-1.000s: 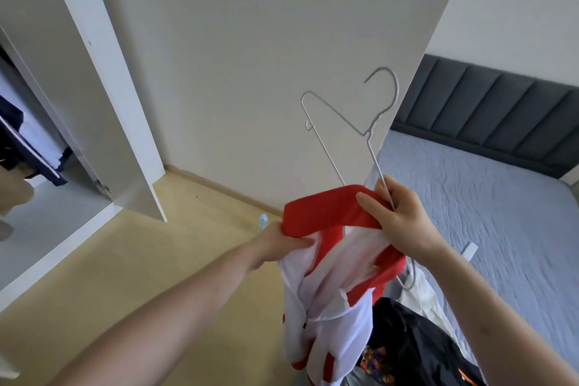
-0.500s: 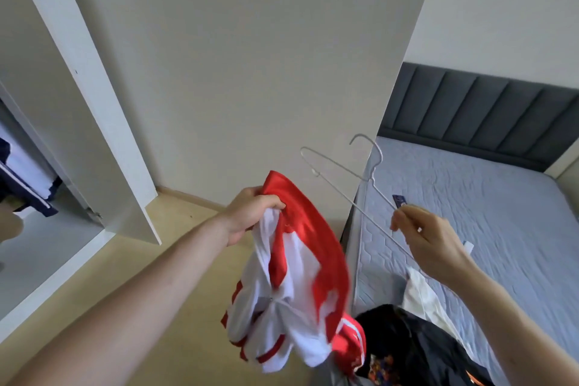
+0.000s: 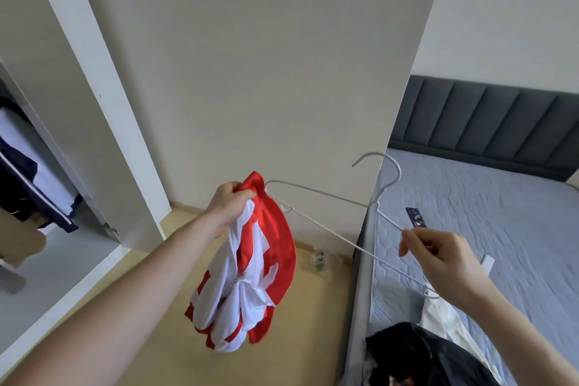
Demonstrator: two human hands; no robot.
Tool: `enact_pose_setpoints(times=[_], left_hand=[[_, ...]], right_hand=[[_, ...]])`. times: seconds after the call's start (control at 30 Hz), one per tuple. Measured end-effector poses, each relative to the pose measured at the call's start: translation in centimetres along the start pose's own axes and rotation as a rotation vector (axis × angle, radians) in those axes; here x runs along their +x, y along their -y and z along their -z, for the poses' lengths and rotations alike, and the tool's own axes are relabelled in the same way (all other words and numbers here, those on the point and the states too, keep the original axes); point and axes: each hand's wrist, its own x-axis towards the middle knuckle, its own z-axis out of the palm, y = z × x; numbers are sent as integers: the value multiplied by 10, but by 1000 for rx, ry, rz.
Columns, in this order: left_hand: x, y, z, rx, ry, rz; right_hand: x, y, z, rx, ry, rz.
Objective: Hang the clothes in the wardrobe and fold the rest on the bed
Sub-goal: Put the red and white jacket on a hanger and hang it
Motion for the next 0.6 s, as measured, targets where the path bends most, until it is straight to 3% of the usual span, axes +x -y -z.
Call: enact_pose_setpoints(times=[0.3,0.6], left_hand=[[-14,-33,-2,26,-24,-210],[-76,-88,-24,55,198,-548]], right_hand=[[2,-8,-27,-52,118,14],[3,-7,-75,-138,86,-11]])
